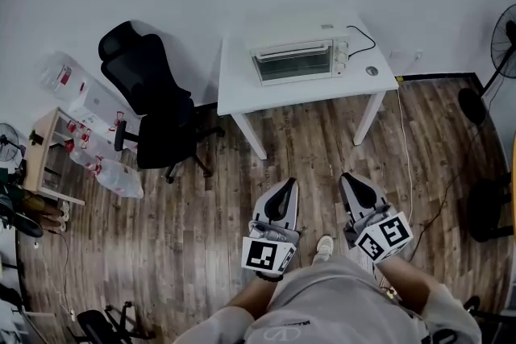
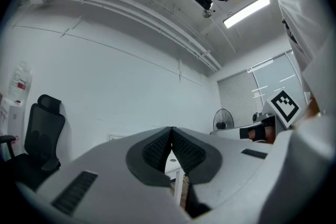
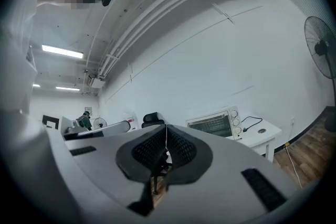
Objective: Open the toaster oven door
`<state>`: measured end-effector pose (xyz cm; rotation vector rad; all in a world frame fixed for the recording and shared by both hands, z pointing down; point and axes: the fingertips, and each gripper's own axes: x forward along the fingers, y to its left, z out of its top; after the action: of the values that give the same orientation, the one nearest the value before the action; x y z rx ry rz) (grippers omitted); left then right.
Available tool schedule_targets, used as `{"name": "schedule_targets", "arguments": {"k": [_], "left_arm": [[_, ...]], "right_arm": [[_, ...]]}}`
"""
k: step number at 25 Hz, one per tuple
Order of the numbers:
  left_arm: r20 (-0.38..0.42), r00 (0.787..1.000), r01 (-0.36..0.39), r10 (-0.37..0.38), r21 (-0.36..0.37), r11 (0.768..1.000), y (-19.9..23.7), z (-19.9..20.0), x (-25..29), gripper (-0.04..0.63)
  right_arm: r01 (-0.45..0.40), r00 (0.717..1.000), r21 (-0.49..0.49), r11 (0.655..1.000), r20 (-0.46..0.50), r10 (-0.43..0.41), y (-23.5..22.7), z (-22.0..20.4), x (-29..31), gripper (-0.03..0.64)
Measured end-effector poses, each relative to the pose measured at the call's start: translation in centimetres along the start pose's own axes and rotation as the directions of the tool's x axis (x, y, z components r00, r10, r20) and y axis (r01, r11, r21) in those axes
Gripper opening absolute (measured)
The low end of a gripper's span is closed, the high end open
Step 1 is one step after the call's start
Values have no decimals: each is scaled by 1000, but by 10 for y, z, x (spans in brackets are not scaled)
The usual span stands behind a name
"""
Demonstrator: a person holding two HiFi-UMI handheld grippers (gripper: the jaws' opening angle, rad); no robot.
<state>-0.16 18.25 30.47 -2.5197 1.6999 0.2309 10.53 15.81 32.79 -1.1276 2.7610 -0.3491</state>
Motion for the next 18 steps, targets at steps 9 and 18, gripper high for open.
{"name": "schedule_targets", "arguments": {"k": [9,18], "left_arm": [[-14,999,-40,40,13,999,17,-9,56,6],[-23,999,-32,32,-11,999,57,-27,100,6]], "right_arm": [[-39,999,59,997,-25,40,-45,-2,51,17],[-46,998,92,995,-36,50,-58,-12,114,17]]}}
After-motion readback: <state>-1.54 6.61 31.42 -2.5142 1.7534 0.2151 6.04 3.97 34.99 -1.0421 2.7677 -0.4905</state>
